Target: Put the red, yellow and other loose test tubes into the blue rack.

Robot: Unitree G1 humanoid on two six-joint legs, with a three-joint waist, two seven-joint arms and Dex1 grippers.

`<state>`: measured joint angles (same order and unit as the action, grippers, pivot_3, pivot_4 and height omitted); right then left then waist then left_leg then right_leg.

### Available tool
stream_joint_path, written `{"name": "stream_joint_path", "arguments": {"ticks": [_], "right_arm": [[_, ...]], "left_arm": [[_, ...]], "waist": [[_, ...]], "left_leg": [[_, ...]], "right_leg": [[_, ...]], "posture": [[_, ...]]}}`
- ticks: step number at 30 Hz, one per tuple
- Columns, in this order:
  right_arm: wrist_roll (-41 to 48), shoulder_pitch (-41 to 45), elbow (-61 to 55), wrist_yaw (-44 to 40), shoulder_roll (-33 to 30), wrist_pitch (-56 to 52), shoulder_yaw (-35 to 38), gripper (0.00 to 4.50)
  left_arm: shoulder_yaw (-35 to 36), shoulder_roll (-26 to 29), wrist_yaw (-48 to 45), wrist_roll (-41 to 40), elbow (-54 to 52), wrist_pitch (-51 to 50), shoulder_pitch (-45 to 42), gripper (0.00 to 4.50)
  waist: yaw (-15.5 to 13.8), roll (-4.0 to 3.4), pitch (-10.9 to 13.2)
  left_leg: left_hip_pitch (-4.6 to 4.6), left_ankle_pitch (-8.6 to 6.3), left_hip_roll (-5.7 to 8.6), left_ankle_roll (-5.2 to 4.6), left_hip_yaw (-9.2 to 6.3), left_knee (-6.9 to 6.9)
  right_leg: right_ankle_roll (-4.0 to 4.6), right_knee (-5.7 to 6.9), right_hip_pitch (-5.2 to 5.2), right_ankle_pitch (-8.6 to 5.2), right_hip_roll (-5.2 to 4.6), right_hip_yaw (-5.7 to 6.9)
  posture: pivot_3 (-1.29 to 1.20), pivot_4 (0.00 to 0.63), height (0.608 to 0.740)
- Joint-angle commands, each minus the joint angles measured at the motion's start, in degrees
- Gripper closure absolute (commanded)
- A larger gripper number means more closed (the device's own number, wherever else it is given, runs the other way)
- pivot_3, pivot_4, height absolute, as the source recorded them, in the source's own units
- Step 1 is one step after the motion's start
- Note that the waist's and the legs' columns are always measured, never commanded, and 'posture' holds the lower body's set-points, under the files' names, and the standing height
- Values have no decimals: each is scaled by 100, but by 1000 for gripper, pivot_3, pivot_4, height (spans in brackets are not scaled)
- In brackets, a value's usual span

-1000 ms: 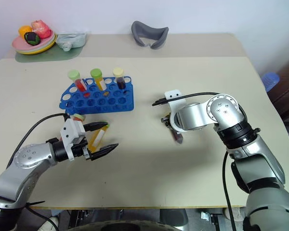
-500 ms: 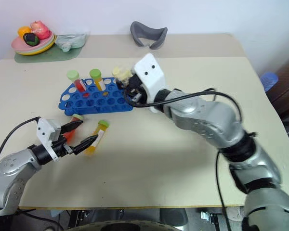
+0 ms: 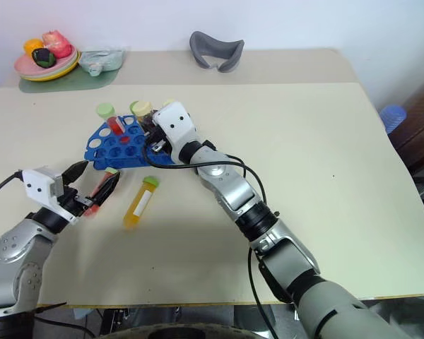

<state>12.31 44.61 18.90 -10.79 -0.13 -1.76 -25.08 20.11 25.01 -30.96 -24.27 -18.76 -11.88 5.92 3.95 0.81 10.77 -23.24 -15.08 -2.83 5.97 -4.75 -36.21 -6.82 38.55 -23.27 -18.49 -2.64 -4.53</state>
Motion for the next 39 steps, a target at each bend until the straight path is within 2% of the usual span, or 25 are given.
{"name": "stream_joint_path", "arguments": {"ticks": [1, 8, 19, 39], "right_arm": [[-266, 111, 291, -66, 298, 536, 300, 2938], [-599, 117, 982, -238, 629, 1099, 675, 2938], [-772, -165, 953, -629, 798, 1190, 917, 2938], [-914, -264, 1008, -678, 881, 1227, 1193, 2938]], "left_arm": [[-73, -32, 64, 19, -177, 107, -19, 0], [-128, -2, 114, -82, -435, 19, 9, 0], [-139, 43, 104, -122, -692, -176, 68, 0], [-202, 10, 151, -143, -771, -325, -29, 0]], "waist": [[18, 0, 0], [18, 0, 0], [20, 0, 0], [18, -1, 0]], "left_leg": [[1, 0, 0, 0, 0, 0], [10, 2, 0, 3, 0, -1], [23, 3, 0, 6, 2, -1], [33, 4, 0, 7, 4, 0]], "right_leg": [[0, 2, 0, 0, 0, 0], [1, 19, 0, 0, 1, -3], [1, 39, 1, -1, 2, -5], [2, 42, 8, -1, 2, -6]], "posture": [[0, 150, 740], [0, 150, 740], [0, 150, 740], [0, 150, 740]]}}
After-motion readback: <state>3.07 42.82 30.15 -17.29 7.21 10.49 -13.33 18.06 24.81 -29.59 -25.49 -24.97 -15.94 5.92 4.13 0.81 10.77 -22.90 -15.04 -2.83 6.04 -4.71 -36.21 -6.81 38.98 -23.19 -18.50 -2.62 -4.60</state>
